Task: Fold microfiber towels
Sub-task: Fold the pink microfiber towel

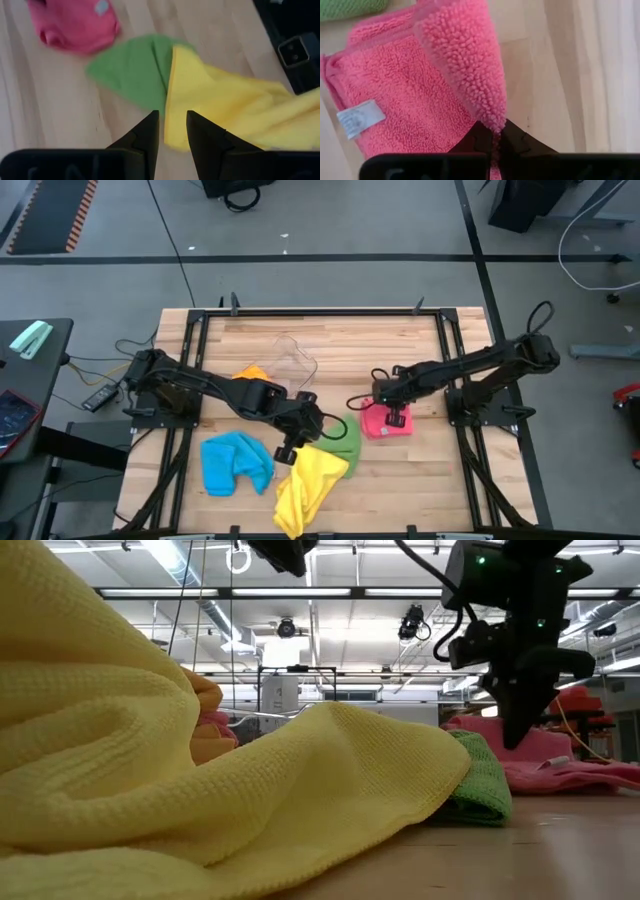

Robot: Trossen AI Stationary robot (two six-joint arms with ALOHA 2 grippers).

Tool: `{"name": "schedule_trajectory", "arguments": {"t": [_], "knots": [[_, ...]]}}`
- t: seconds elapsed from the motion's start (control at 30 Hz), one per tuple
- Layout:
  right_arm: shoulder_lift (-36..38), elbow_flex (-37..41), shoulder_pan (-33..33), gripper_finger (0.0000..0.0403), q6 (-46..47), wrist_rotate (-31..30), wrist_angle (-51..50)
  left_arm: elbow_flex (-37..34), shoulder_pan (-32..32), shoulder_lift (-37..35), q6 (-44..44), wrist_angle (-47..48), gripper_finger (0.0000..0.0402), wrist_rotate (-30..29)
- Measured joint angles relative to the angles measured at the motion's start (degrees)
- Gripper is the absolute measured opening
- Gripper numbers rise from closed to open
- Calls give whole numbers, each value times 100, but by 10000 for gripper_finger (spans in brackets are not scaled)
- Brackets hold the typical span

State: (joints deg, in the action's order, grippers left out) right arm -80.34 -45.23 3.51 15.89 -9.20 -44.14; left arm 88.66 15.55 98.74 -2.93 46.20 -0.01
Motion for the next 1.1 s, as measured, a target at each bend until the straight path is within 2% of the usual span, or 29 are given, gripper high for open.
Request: {"name": "schedule_trajectory", "arguments": {"t": [0.23,0.4,0.5,0.63,0.7,0.83,0.97,1.1], "knots": [[4,-2,290,18,227,-149,-19,-3,-28,537,-980,-943,106,-61],[7,-4,317,18,197,-136,-95,-158,-80,715,-1448,-1392,89,53],[7,-4,319,18,192,-128,-97,-776,-239,543,-1463,-2219,73,345],[7,-4,317,18,162,-127,-19,-1890,-420,408,-1420,-3796,53,343],[7,-4,316,18,161,-127,62,-2412,-463,420,-1393,-4756,43,216],[7,-2,317,18,297,-123,315,-3161,-531,621,-1137,-6815,27,-431],[7,-2,316,18,547,-104,555,-3362,-638,1096,-443,-8146,15,-586],[7,-2,289,18,665,-221,887,-3003,-688,1819,-49,-8384,11,-583]]}}
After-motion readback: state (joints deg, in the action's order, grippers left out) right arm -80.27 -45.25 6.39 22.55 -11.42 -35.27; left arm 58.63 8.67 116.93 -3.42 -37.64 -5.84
